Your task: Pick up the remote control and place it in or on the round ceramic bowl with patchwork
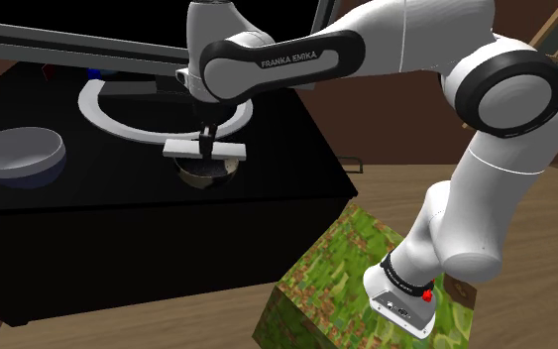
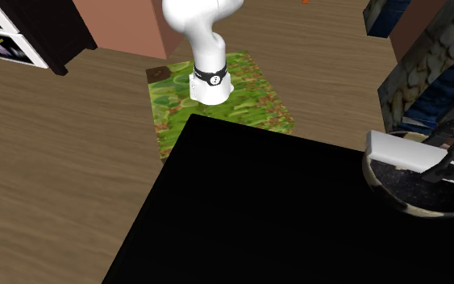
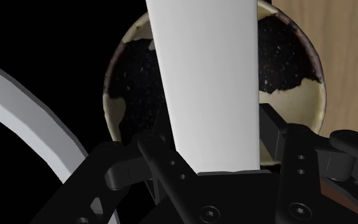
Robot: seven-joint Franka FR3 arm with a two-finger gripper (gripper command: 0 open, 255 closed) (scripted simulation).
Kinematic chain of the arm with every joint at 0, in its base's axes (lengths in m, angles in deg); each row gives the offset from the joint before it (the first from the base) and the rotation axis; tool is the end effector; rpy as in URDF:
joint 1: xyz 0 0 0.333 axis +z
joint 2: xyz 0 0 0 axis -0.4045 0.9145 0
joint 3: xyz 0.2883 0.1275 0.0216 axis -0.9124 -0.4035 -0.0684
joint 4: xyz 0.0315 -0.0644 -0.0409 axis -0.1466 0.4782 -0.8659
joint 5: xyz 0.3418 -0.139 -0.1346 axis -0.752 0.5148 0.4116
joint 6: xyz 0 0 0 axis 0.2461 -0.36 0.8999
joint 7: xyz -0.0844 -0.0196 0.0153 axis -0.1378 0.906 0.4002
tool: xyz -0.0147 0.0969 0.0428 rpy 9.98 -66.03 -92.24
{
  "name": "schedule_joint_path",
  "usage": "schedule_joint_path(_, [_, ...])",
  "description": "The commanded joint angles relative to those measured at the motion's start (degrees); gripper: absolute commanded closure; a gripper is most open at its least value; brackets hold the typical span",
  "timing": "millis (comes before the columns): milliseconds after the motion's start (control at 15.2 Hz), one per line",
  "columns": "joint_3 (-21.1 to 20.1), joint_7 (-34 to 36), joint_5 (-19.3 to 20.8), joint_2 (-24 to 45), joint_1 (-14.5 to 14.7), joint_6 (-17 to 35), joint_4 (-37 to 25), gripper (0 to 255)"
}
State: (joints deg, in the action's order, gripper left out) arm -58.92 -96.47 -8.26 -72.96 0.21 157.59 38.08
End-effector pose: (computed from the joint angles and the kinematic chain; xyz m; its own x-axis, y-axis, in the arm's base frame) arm 0.5760 0.2416 0.4320 0.7081 0.7061 0.0003 0.7060 -0.7080 0.0195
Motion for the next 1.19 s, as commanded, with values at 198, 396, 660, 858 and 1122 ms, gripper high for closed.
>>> schedule_joint_path(198, [0.04, -0.11, -0.01, 0.11, -0.07, 0.62, 0.46, 255])
schedule_joint_path(396, [0.04, -0.11, -0.01, 0.11, -0.07, 0.62, 0.46, 255])
schedule_joint_path(660, [0.04, -0.11, -0.01, 0.10, -0.07, 0.62, 0.46, 0])
schedule_joint_path(858, [0.03, -0.11, 0.00, -0.41, -0.06, -1.15, -0.79, 0])
schedule_joint_path(1122, [0.01, -0.11, 0.00, -1.49, -0.01, -6.17, -4.74, 0])
